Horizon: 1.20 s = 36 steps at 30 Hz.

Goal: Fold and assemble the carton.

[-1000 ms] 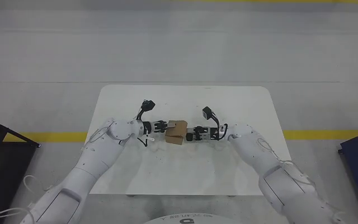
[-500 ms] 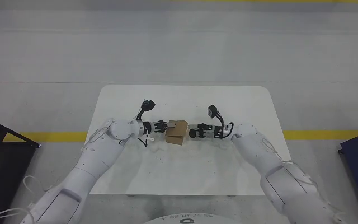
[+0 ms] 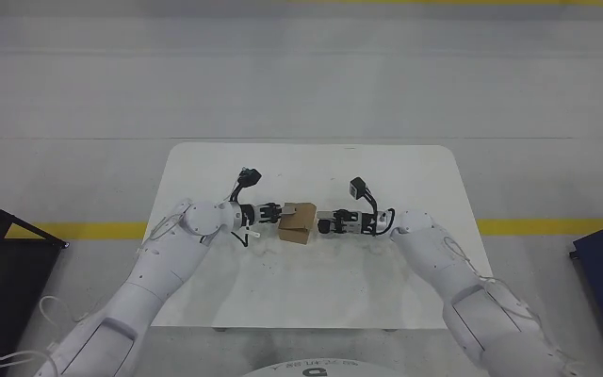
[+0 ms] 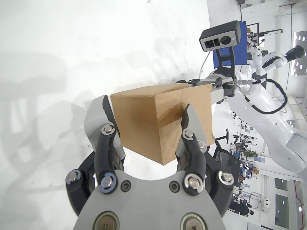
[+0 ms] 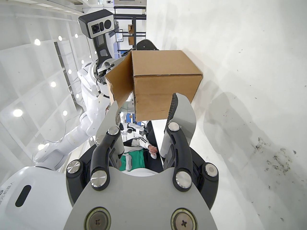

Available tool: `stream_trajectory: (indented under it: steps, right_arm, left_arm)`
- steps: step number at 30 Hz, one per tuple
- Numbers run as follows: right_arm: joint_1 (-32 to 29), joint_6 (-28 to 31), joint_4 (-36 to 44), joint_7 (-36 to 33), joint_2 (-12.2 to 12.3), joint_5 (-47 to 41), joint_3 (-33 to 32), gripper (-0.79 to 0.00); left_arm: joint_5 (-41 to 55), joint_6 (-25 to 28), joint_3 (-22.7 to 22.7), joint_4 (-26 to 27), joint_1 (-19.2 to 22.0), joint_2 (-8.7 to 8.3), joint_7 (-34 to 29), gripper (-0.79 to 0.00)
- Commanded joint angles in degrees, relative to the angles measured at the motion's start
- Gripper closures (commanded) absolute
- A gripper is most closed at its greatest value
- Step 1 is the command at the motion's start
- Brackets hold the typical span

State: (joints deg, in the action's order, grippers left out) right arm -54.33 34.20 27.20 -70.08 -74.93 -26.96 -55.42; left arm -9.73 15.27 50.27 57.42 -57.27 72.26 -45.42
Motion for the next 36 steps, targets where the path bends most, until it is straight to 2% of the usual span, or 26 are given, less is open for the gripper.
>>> stream_trajectory:
  steps: [1, 5, 15, 36]
  right_arm:
    - [-0.1, 0.0, 0.1, 0.0, 0.0, 0.0, 0.1, -0.422]
    - [0.0, -0.3, -0.1, -0.3, 0.0, -1.0, -0.3, -0.397]
    - [-1.7, 1.0, 3.6, 1.0, 0.6, 0.5, 0.1, -0.431]
    - [0.2, -1.2, 1.6, 2.6, -1.0, 3.8, 2.9, -0.449]
  left_arm:
    - [0.0, -0.1, 0.0, 0.0, 0.0, 0.02, 0.0, -0.560]
    - [-0.1, -0.1, 0.0, 0.0, 0.0, 0.03, 0.0, -0.560]
    - [-0.4, -0.1, 0.1, 0.1, -0.1, 0.05, -0.1, -0.563]
    - [-0.6, 0.0, 0.4, 0.3, -0.4, 0.02, -0.4, -0.557]
